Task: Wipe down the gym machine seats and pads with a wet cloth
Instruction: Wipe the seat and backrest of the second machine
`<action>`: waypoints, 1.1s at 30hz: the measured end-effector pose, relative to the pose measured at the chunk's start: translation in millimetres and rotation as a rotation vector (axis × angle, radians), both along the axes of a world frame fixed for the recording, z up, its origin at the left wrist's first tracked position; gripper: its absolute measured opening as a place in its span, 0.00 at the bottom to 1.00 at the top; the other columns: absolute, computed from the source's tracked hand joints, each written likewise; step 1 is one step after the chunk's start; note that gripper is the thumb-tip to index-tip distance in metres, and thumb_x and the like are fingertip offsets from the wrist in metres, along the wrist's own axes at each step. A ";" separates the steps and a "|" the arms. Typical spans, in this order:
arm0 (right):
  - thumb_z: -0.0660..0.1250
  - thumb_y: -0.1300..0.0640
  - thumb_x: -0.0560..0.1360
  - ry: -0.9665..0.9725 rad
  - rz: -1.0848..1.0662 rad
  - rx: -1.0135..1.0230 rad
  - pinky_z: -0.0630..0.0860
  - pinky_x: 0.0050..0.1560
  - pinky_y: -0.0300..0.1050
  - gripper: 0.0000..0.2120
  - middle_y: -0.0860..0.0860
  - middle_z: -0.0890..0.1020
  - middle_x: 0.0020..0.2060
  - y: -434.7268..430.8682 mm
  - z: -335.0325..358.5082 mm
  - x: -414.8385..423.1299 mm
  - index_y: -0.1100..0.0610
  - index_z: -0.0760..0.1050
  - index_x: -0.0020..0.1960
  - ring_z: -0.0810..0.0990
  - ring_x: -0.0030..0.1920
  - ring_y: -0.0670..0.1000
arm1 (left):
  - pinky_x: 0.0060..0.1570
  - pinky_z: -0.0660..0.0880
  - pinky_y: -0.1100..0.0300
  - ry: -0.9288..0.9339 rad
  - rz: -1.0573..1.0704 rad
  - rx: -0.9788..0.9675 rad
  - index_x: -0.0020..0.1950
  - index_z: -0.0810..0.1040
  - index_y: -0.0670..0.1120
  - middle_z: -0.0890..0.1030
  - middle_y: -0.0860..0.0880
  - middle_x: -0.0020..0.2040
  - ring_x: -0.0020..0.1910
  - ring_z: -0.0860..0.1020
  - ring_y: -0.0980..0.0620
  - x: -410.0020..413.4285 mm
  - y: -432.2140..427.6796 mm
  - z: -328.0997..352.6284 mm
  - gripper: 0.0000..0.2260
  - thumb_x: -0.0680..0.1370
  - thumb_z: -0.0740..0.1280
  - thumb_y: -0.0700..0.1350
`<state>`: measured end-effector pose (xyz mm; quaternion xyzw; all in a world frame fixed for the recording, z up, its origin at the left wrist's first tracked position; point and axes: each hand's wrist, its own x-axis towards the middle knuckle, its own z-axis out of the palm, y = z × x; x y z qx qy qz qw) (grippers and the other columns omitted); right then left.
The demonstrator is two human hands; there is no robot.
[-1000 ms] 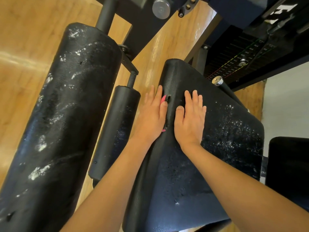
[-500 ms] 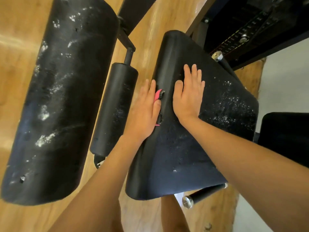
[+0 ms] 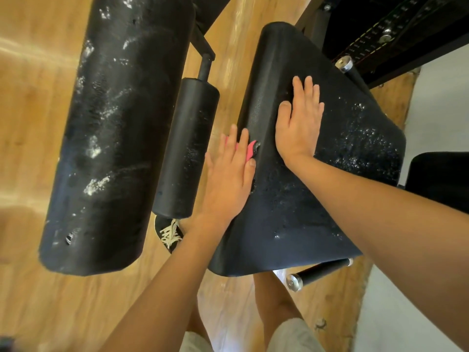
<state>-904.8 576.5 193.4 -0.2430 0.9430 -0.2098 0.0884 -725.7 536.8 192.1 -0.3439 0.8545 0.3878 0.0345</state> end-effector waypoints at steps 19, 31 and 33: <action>0.50 0.50 0.84 0.011 -0.001 -0.010 0.46 0.83 0.58 0.27 0.53 0.57 0.83 0.7 -0.5 1.0 0.51 0.60 0.83 0.50 0.84 0.54 | 0.79 0.58 0.43 0.115 0.030 0.107 0.79 0.37 0.68 0.40 0.61 0.82 0.82 0.45 0.56 62.0 35.7 -4.4 0.25 0.87 0.48 0.57; 0.50 0.50 0.84 0.015 0.003 -0.002 0.47 0.83 0.58 0.27 0.53 0.58 0.83 0.9 -0.2 -0.3 0.51 0.60 0.82 0.51 0.83 0.55 | 0.79 0.59 0.43 0.095 0.068 0.109 0.78 0.37 0.68 0.38 0.64 0.81 0.82 0.42 0.58 63.6 37.6 -9.1 0.23 0.87 0.45 0.60; 0.50 0.50 0.84 0.012 0.002 -0.005 0.47 0.83 0.58 0.27 0.53 0.58 0.83 0.9 -0.5 0.2 0.51 0.60 0.82 0.51 0.83 0.55 | 0.79 0.59 0.43 0.110 0.098 0.143 0.78 0.37 0.68 0.39 0.65 0.81 0.82 0.44 0.58 68.7 44.0 -5.3 0.23 0.86 0.46 0.59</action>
